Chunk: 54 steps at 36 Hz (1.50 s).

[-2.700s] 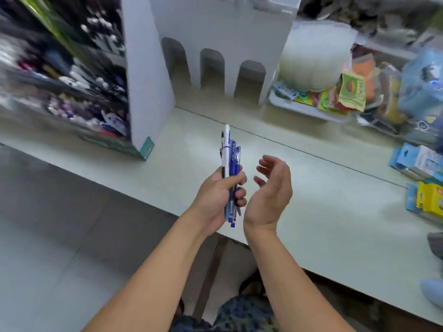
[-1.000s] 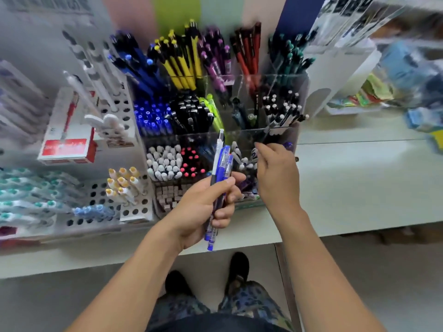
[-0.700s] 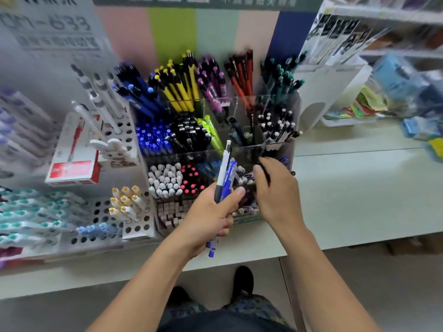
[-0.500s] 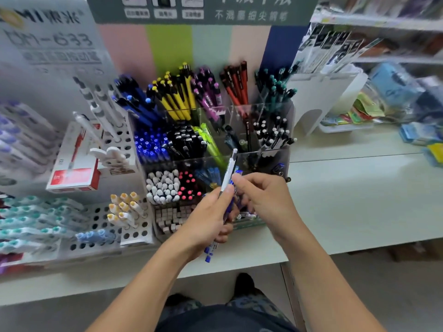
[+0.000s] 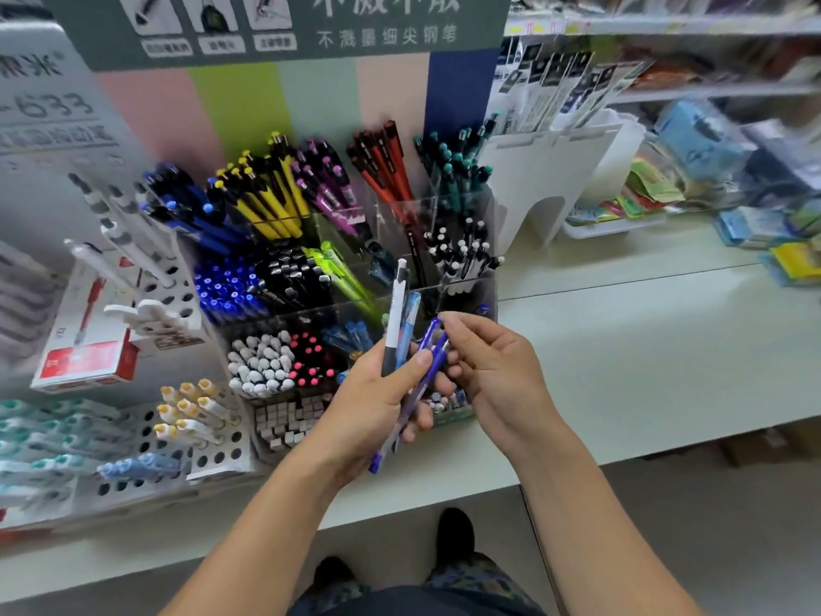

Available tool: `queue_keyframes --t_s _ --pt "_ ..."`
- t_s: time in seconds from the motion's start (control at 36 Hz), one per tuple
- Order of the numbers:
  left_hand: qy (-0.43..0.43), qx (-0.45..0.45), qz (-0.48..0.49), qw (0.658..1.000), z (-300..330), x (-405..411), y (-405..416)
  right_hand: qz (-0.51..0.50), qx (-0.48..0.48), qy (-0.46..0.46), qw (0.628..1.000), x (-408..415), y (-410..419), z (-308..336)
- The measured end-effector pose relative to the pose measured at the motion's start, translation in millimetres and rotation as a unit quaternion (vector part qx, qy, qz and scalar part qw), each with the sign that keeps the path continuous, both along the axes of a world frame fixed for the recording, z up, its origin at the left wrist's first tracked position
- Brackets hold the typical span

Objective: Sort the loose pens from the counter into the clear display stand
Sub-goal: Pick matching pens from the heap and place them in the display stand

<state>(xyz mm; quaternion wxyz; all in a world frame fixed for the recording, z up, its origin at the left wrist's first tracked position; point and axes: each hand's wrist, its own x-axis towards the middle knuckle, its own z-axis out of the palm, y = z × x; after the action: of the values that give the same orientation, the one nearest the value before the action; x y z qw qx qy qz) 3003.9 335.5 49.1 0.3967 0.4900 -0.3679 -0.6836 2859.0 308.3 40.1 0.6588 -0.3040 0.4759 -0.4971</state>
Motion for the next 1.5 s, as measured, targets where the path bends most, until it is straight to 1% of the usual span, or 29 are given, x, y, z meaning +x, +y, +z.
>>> queue_keyframes --t_s 0.03,0.06,0.14,0.25,0.33,0.42,0.5,0.58,0.67,0.75,0.83,0.92,0.97,1.11,1.22,1.28,1.33,1.42,1.5 --pt "0.003 0.005 -0.005 1.0 0.3 -1.9 -0.9 -0.006 0.001 0.002 1.0 -3.8 -1.7 0.0" --pt "0.003 0.009 -0.009 1.0 -0.3 -3.8 -1.4 0.0 -0.005 0.025 1.0 -7.6 -3.4 0.4" --pt "0.005 0.021 -0.004 1.0 -3.0 -8.2 -2.1 0.052 -0.029 0.092 0.994 -15.6 -5.6 5.6" --pt "-0.04 0.01 -0.012 0.999 -6.4 -13.8 -7.2 0.063 -0.027 0.107 0.992 -22.3 -9.8 7.7" --pt "-0.048 0.015 -0.021 0.999 -6.2 -16.4 -11.7 0.063 -0.02 0.116 0.991 -24.3 -11.9 8.3" --pt "-0.074 -0.003 0.004 0.997 -3.7 -23.1 -13.9 0.027 -0.056 0.134 0.989 -24.5 -13.1 12.1" --pt "-0.118 -0.036 0.074 0.99 -8.2 -25.7 -17.2 -0.06 -0.113 0.16 0.979 -33.0 -18.0 19.9" --pt "-0.12 -0.032 0.123 0.985 -17.6 -16.8 -19.5 -0.158 -0.193 0.181 0.951 -53.2 -27.8 33.8" --pt "-0.092 -0.015 0.128 0.987 -21.4 -8.2 -17.9 -0.196 -0.262 0.233 0.916 -62.6 -35.3 39.8" --pt "-0.011 0.02 0.122 0.992 -19.0 -4.2 -15.1 -0.195 -0.3 0.347 0.867 -51.5 -36.8 26.8" --pt "0.06 0.048 0.1 0.992 -17.3 1.1 -12.0 -0.165 -0.324 0.44 0.821 -35.1 -35.0 6.7" --pt "0.097 0.054 0.08 0.991 -18.2 7.6 -9.3 -0.112 -0.347 0.513 0.777 -26.7 -35.0 -8.7" --pt "0.102 0.057 0.069 0.991 -18.4 11.0 -7.3 -0.084 -0.345 0.538 0.765 -26.9 -36.3 -15.3" --pt "0.117 0.06 0.041 0.99 -20.2 18.0 0.0 -0.067 -0.288 0.531 0.794 -30.2 -43.9 -20.5" --pt "0.13 0.066 0.024 0.989 -19.8 19.8 4.2 -0.053 -0.286 0.533 0.794 -28.8 -49.7 -19.6" --pt "0.143 0.071 0.021 0.987 -19.2 20.0 6.1 -0.037 -0.297 0.559 0.773 -26.1 -51.4 -23.3" --pt "0.16 0.077 0.016 0.984 -18.5 20.7 7.9 -0.032 -0.311 0.603 0.734 -22.2 -51.0 -32.2" --pt "0.181 0.085 0.012 0.98 -18.1 22.6 10.4 -0.052 -0.319 0.629 0.707 -19.0 -46.6 -50.1" --pt "0.196 0.091 0.017 0.976 -18.8 25.1 12.2 -0.088 -0.32 0.669 0.665 -19.5 -42.8 -62.5"
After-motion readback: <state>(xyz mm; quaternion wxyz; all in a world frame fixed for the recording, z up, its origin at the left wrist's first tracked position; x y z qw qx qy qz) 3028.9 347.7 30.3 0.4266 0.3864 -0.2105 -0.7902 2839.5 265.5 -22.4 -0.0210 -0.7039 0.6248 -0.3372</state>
